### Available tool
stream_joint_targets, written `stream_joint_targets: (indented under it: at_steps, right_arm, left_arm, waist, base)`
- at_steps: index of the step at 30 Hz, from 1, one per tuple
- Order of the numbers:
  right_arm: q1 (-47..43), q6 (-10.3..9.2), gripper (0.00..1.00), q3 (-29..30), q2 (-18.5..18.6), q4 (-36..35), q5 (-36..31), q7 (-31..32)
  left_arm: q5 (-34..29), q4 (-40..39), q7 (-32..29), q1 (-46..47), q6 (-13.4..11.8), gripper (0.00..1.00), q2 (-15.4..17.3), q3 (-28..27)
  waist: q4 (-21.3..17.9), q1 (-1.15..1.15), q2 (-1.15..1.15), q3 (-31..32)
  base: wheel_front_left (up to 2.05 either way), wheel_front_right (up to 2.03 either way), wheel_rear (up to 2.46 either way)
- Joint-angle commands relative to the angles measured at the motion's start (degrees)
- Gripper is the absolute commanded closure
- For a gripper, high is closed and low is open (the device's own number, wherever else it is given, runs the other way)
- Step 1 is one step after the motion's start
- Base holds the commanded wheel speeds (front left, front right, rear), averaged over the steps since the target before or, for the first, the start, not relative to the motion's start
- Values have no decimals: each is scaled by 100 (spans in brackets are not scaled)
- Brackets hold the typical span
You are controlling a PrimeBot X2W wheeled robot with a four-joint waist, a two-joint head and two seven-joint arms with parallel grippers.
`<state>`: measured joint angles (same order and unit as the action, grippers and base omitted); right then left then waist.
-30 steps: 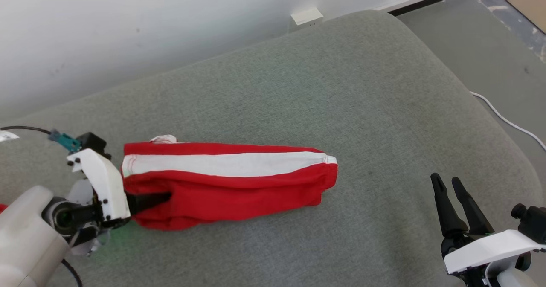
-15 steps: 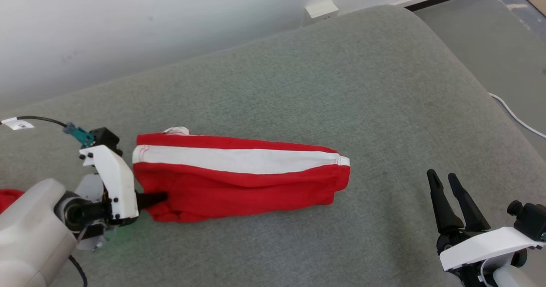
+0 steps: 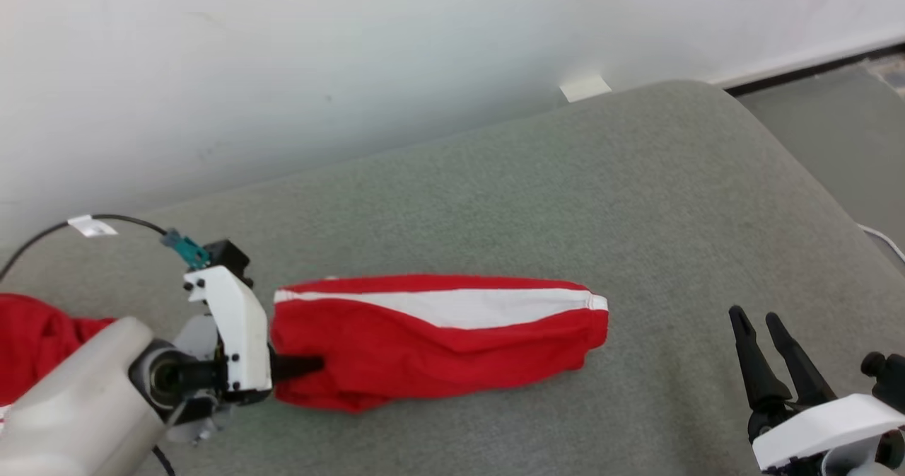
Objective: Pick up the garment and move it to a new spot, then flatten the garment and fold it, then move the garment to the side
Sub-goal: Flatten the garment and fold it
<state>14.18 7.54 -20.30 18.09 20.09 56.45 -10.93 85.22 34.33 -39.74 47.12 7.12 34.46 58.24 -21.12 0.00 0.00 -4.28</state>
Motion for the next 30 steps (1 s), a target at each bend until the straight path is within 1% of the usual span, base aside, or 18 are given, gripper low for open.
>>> stream_joint_targets:
  at_steps: [1,3,5,11,14,17,18,19,20,21,22,27,30]
  right_arm:
    - [-129,-10,0,47,25,-31,-61,35]
    - [-231,-10,0,110,24,-57,-72,88]
    - [-326,-10,0,166,47,-75,-124,159]
    - [-466,-10,0,369,27,-198,-240,366]
    - [-498,-10,0,423,-38,-248,-316,472]
    - [-506,-10,0,472,-84,-302,-409,589]
    - [-510,-10,0,496,-99,-317,-438,615]
    - [-519,-10,0,515,-110,-331,-470,642]
    - [-519,-10,0,515,-110,-331,-470,642]
    - [-528,-10,0,538,-122,-345,-500,677]
    - [-538,-10,0,558,-136,-364,-531,712]
    - [-595,-10,0,668,-191,-424,-630,845]
    - [-656,-10,0,712,-224,-466,-697,916]
  left_arm:
    - [122,-134,-46,-192,26,100,40,-2]
    - [159,-372,-67,-320,9,100,131,17]
    - [150,-615,-21,-438,-63,100,228,27]
    - [432,-1356,106,-954,-271,100,489,-60]
    - [507,-1534,248,-1236,-407,100,522,-71]
    - [580,-1511,427,-1479,-437,100,468,-83]
    - [608,-1486,466,-1545,-440,81,442,-88]
    - [629,-1446,519,-1601,-432,56,417,-99]
    - [629,-1446,519,-1601,-432,56,417,-99]
    - [629,-1400,566,-1640,-402,2,399,-106]
    - [643,-1349,609,-1683,-376,0,379,-110]
    - [711,-1163,910,-1737,-258,0,291,-258]
    - [533,-1205,1242,-1655,-194,0,396,-397]
  waist:
    - [240,0,0,227]
    - [368,0,0,301]
    - [495,0,0,353]
    - [813,0,0,405]
    - [915,0,0,390]
    - [964,0,0,371]
    - [975,0,0,370]
    - [983,0,0,369]
    - [983,0,0,369]
    - [991,0,0,370]
    - [997,0,0,374]
    - [1026,0,0,455]
    - [1042,0,0,497]
  base:
    - [0,0,0]
    - [0,0,0]
    - [0,0,0]
    - [0,0,0]
    - [0,0,0]
    - [0,0,0]
    - [0,0,0]
    - [0,0,0]
    - [0,0,0]
    - [0,0,0]
    - [0,0,0]
    - [0,0,0]
    - [0,0,0]
